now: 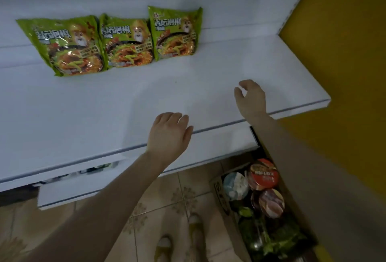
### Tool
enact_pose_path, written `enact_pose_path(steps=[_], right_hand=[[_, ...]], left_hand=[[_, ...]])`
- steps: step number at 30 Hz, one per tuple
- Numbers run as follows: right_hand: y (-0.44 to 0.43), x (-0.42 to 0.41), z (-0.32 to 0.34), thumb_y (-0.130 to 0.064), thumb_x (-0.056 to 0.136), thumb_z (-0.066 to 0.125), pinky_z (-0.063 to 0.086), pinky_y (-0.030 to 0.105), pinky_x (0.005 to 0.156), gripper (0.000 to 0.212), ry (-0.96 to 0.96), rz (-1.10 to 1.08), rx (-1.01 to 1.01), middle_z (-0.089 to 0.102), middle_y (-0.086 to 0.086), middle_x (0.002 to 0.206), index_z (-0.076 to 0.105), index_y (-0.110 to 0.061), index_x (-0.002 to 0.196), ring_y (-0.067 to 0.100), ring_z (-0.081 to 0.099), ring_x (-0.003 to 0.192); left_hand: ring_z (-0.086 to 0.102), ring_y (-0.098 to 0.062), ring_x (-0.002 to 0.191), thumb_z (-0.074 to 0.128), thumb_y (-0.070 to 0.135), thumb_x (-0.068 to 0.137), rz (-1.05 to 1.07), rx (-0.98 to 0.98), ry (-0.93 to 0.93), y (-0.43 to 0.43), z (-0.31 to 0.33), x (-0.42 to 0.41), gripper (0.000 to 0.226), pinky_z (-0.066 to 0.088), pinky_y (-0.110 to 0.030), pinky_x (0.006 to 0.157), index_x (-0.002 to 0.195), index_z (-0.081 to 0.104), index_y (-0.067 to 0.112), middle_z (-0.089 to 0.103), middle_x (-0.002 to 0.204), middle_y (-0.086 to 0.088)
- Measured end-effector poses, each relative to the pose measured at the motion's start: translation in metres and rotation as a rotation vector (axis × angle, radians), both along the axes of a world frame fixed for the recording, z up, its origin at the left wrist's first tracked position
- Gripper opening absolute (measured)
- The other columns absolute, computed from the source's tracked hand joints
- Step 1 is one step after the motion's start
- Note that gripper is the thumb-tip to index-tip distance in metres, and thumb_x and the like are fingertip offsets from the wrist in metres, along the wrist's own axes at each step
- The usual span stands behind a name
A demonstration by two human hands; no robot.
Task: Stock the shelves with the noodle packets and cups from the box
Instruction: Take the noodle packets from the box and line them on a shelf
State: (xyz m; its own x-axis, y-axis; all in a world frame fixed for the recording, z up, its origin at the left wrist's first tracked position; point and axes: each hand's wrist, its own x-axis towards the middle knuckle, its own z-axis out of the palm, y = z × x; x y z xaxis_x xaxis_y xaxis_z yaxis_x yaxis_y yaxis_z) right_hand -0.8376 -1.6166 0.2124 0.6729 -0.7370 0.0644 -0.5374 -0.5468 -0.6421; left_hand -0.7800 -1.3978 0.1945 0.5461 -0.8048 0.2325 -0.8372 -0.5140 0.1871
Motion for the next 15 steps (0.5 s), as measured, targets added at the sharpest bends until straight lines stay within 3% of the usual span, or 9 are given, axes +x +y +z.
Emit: enact_pose_path(steps=[5,12,15], right_hand=[[-0.001,-0.101,-0.011,-0.018,0.096,0.046,0.036,0.019,0.088,0.037,0.092,-0.2,0.022,0.055,0.014,0.129,0.049,-0.001,0.128,0.024,0.051,0.117],[-0.011,-0.236,-0.069,-0.02,0.096,0.046,0.045,0.034,0.082,0.038,0.339,-0.392,0.041,0.056,0.019,0.125,0.048,0.0,0.128,0.032,0.057,0.108],[-0.008,-0.287,-0.105,-0.022,0.096,0.045,0.043,0.034,0.066,0.036,0.42,-0.446,0.097,0.058,0.021,0.118,0.048,0.0,0.126,0.035,0.06,0.091]], left_hand=[[0.063,-0.025,0.062,0.043,0.026,0.085,-0.279,-0.034,-0.004,-0.02,-0.024,-0.063,0.035,0.049,-0.029,0.058,0.082,0.07,0.005,0.067,0.07,-0.009],[0.058,-0.024,0.053,0.04,0.025,0.081,-0.566,0.118,0.057,-0.034,-0.092,-0.147,0.034,0.046,-0.026,0.052,0.066,0.066,0.009,0.06,0.058,-0.007],[0.057,-0.025,0.052,0.044,0.024,0.08,-0.655,0.217,0.064,-0.043,-0.127,-0.177,0.031,0.047,-0.027,0.051,0.059,0.062,0.011,0.059,0.055,-0.008]])
